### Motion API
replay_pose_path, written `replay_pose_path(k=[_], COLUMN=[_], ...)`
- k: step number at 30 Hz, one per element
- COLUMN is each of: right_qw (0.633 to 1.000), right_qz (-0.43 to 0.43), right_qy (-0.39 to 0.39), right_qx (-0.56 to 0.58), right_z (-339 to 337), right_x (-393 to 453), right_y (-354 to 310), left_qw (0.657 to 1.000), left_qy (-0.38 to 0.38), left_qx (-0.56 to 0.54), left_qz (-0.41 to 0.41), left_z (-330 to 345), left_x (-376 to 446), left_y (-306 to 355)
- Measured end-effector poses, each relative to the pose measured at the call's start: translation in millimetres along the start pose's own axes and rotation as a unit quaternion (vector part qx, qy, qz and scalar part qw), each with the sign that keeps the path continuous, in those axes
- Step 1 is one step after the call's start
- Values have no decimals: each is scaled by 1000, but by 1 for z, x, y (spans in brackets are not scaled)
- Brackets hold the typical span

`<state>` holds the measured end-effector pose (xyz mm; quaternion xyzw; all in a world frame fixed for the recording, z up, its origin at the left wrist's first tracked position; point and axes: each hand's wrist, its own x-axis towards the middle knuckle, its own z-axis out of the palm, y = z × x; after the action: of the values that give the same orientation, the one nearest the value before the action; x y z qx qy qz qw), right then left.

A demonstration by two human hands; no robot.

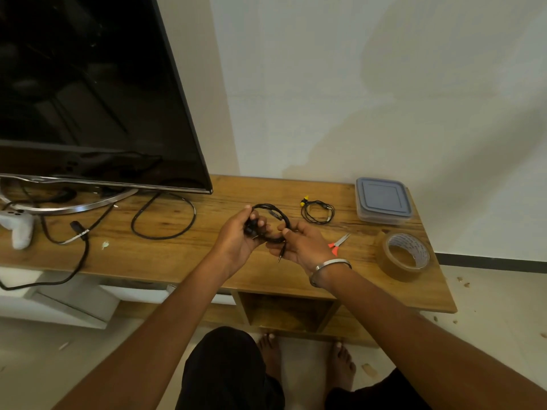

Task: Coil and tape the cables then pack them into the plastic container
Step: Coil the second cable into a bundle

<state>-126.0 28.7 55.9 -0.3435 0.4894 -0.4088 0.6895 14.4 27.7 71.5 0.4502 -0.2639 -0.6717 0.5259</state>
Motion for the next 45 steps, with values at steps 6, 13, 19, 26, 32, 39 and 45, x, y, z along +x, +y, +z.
replay_pose_path(k=[6,13,19,26,32,39,45], right_qw=[996,984,942,905,837,797,793], right_qz=[4,56,52,9,-44,-110,-123], right_qy=[88,150,180,186,171,134,124], right_qx=[-30,-82,-277,-384,-518,-578,-584], right_z=[-1,4,-2,1,1,-2,-1], right_x=[12,32,62,94,104,97,104], right_y=[-1,3,10,14,22,29,29], left_qw=[984,938,845,786,748,745,747], left_qy=[134,141,155,180,206,199,176], left_qx=[111,316,509,581,616,621,621], left_qz=[-24,4,60,110,141,141,159], left_z=[-2,-12,-25,-36,-46,-44,-52], left_x=[7,28,52,83,96,89,96], left_y=[-17,-37,-41,-47,-56,-57,-58])
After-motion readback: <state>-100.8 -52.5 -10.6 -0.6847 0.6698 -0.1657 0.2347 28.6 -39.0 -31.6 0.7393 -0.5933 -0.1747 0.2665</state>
